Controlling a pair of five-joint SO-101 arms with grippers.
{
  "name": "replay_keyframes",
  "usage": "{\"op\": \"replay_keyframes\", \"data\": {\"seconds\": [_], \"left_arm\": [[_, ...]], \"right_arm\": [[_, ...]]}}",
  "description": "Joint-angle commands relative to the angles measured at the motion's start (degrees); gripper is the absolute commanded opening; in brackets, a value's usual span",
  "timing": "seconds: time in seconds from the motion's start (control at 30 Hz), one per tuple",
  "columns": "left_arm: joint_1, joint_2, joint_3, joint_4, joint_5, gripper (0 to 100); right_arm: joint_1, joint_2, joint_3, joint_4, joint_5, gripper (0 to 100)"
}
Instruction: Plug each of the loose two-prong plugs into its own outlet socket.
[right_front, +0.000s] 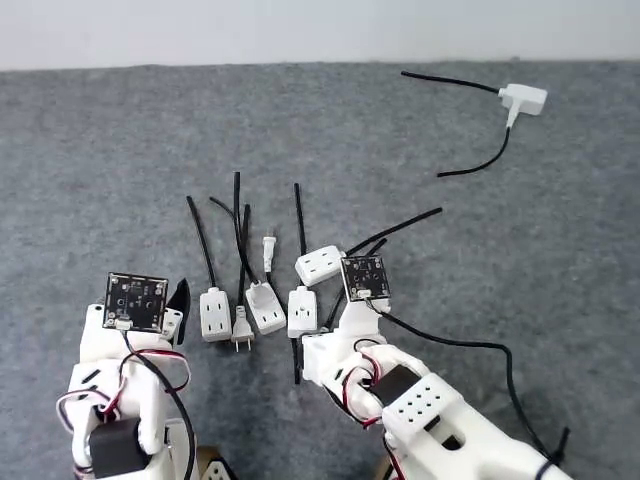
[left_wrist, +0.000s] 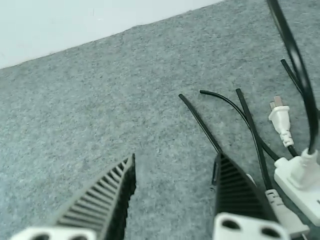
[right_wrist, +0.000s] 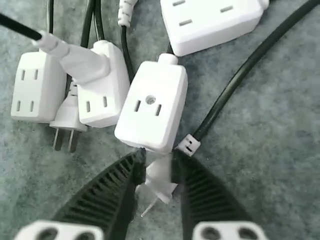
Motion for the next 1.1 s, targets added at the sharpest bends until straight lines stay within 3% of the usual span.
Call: {"op": "replay_keyframes", "data": {"seconds": [0.0, 0.87, 1.07], "left_arm": [[-0.4, -0.7, -0.7, -1.5, 0.8, 24], [-0.5, -0.7, -0.7, -1.4, 0.8, 24], [-0.5, -0.7, -0.7, -1.4, 0.8, 24]], "right_arm": [[0.3, 0.1, -0.8, 0.8, 1.0, 11.1], [-3.6, 0.2, -1.2, 2.7, 1.0, 11.9], [-6.5, 0.2, -0.8, 3.2, 0.7, 26.6]]}}
